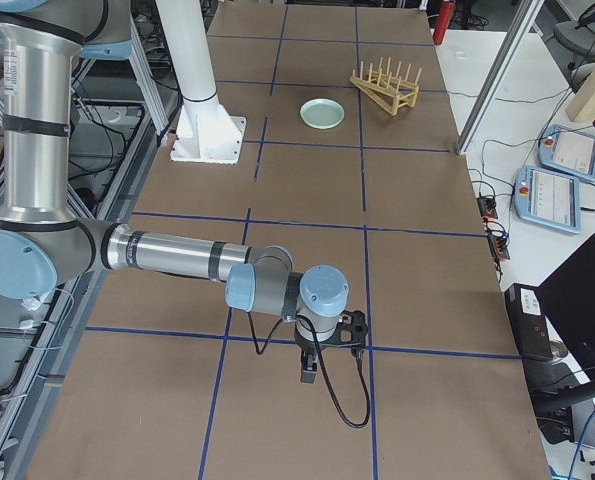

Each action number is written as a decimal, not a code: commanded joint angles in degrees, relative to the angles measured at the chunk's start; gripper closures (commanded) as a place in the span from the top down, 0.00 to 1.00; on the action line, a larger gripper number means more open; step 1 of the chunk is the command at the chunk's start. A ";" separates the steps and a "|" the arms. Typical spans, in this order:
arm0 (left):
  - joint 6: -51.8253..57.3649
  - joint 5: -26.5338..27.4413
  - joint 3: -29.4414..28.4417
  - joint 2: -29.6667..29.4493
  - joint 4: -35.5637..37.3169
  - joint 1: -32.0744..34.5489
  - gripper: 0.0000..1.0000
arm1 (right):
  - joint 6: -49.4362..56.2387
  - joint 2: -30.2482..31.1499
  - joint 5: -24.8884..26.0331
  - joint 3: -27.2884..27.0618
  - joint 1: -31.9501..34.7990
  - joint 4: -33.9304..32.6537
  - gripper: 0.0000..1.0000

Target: Place plate on rack

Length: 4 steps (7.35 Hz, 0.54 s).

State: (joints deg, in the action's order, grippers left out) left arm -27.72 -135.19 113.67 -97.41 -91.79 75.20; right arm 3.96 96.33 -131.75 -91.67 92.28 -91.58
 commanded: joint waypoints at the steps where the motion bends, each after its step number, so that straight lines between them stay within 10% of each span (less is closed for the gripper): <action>1: -21.32 0.36 1.91 -9.86 0.03 -10.55 1.00 | 0.00 0.00 0.00 0.00 0.09 0.00 1.00; 4: -38.42 10.75 1.30 -21.11 5.35 -24.96 1.00 | 0.00 0.00 0.00 0.00 0.09 0.00 1.00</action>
State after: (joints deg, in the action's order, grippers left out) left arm -59.62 -130.97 115.32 -113.19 -90.03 56.56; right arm 3.96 96.33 -131.75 -91.67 92.33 -91.58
